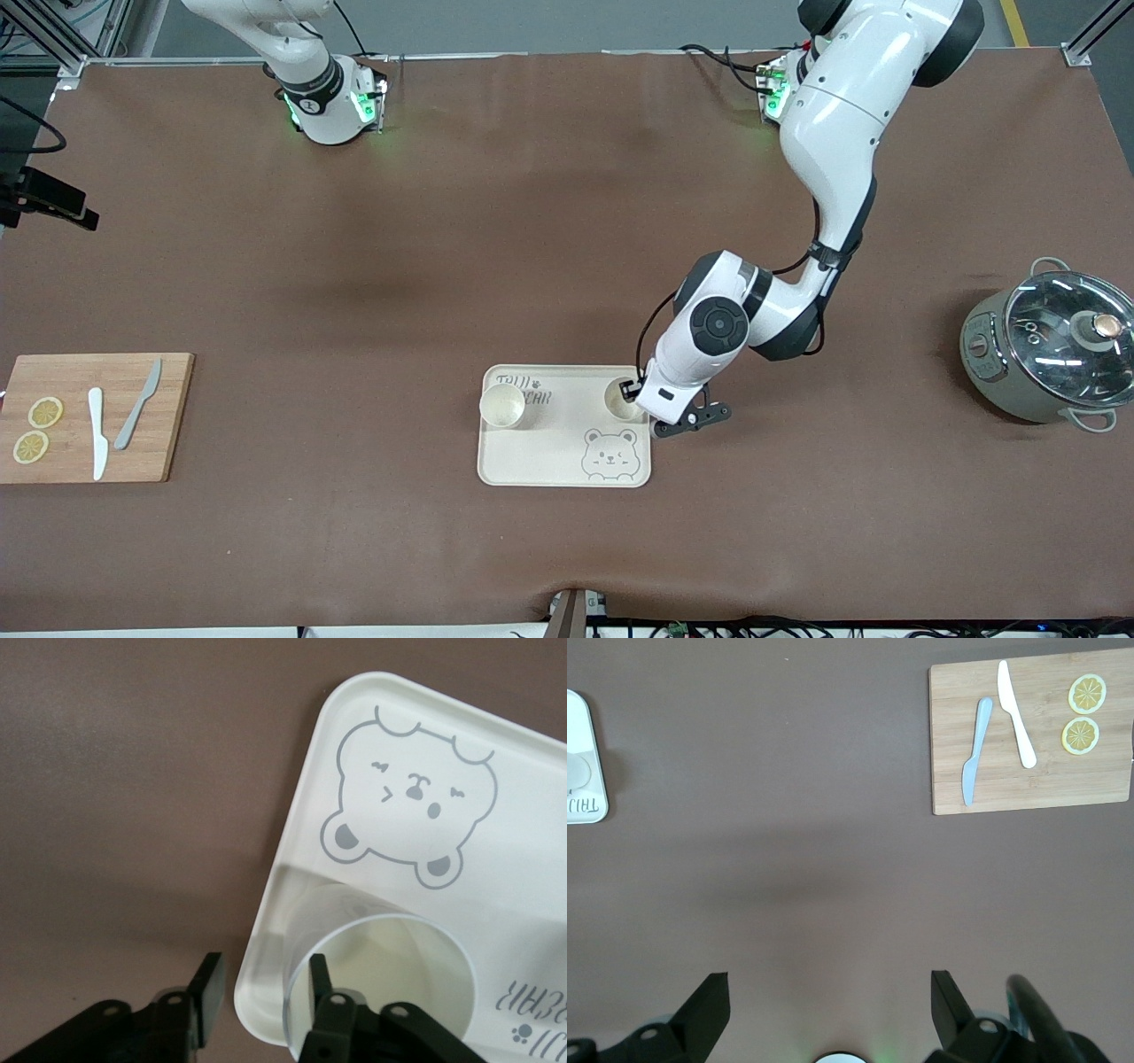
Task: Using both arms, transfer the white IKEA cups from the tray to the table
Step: 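Lower the left gripper around the white cup on the tray and close, then carry the cup toward the pot with the left gripper while the right gripper reaches out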
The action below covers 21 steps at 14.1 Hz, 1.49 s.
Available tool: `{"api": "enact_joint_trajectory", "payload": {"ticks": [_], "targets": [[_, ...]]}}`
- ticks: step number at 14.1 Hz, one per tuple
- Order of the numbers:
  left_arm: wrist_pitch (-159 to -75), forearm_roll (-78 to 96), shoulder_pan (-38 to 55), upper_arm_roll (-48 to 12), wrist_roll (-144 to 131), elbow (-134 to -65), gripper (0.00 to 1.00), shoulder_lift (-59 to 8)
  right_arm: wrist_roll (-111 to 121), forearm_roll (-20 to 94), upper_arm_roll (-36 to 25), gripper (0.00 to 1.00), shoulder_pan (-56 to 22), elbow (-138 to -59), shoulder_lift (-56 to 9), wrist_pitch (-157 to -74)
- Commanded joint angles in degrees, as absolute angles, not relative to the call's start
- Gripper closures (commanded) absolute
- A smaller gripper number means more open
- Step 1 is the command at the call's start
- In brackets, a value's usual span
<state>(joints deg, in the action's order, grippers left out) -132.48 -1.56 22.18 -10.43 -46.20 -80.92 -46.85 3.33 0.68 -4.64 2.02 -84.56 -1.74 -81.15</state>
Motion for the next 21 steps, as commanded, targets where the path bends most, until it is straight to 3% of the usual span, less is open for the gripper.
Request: {"api": "enact_joint_trajectory", "payload": {"ticks": [1, 4, 6, 13, 21], "targets": [[-132.8, -2.81, 23.03, -10.02, -47.55, -79.45, 0.75, -47.64, 2.81, 0.7, -3.87, 0.0, 2.64, -82.89, -3.51, -81.21], [-132.8, -2.81, 23.03, -10.02, -47.29, -79.37, 1.0, -47.64, 2.9, 0.7, -3.78, 0.0, 2.72, -82.79, -5.36, -81.21], [-132.8, -2.99, 23.03, -10.02, -47.2, -79.37, 1.0, -47.38, 2.73, 0.79, -3.78, 0.0, 2.03, -82.88, -8.59, -82.17], [-132.19, -5.71, 21.71, -9.93, -46.93, -79.28, 1.0, -43.34, 2.29, 0.79, -3.6, 0.0, -1.84, -83.49, -9.75, -84.46], [-119.11, -5.98, 13.64, -10.02, -38.52, -80.07, 1.0, -33.06, -7.7, 9.05, -3.6, 0.0, -7.99, -84.29, -18.79, -96.05]]}}
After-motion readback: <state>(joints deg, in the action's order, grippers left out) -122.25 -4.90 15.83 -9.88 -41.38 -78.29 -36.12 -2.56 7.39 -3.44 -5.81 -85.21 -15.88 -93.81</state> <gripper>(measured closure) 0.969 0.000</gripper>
